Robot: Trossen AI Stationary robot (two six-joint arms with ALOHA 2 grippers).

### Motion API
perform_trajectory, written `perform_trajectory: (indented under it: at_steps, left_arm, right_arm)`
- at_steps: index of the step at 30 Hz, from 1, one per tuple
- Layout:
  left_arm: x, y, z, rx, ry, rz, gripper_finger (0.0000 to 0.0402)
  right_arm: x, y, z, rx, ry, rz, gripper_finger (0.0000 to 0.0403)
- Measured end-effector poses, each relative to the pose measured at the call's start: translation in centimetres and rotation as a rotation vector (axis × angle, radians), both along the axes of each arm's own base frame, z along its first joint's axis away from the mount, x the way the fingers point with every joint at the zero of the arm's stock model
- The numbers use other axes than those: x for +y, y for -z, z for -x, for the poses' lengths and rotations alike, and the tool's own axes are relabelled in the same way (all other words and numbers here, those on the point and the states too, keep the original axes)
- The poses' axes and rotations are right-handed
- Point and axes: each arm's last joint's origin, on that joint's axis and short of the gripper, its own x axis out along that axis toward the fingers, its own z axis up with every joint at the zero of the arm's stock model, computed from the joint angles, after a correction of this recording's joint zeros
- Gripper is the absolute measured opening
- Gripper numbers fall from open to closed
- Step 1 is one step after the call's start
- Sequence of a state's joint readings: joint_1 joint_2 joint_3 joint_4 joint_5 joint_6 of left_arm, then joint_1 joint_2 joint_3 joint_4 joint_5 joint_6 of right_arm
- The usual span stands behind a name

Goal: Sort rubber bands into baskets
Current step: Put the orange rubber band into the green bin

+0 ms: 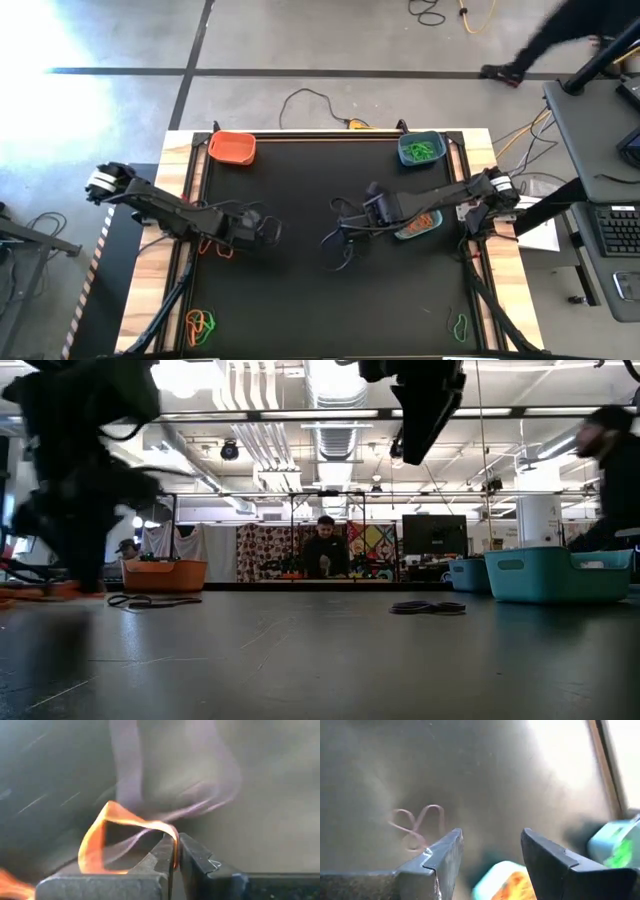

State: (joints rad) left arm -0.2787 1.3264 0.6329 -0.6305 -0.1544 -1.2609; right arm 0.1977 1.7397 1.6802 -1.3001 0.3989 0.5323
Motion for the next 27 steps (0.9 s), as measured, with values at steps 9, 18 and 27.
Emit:
perform_trajectory:
  at_steps: [9, 18, 27]
  left_arm:
    - [2.2, -3.3, -9.0, -0.484, -0.062, -0.164, 0.0001]
    - [3.9, -2.3, -16.7, -0.562, 0.006, -0.261, 0.0]
    - [4.8, -0.4, -16.5, -0.479, 0.044, -0.222, 0.0]
  right_arm:
    - [-2.7, -1.5, 1.1, 0.02, -0.341, 0.136, 0.0194]
    - [-5.1, 0.7, 6.2, -0.226, -0.464, 0.013, 0.0194]
    - [-4.8, 6.7, 5.7, -0.358, -0.44, -0.136, 0.0194]
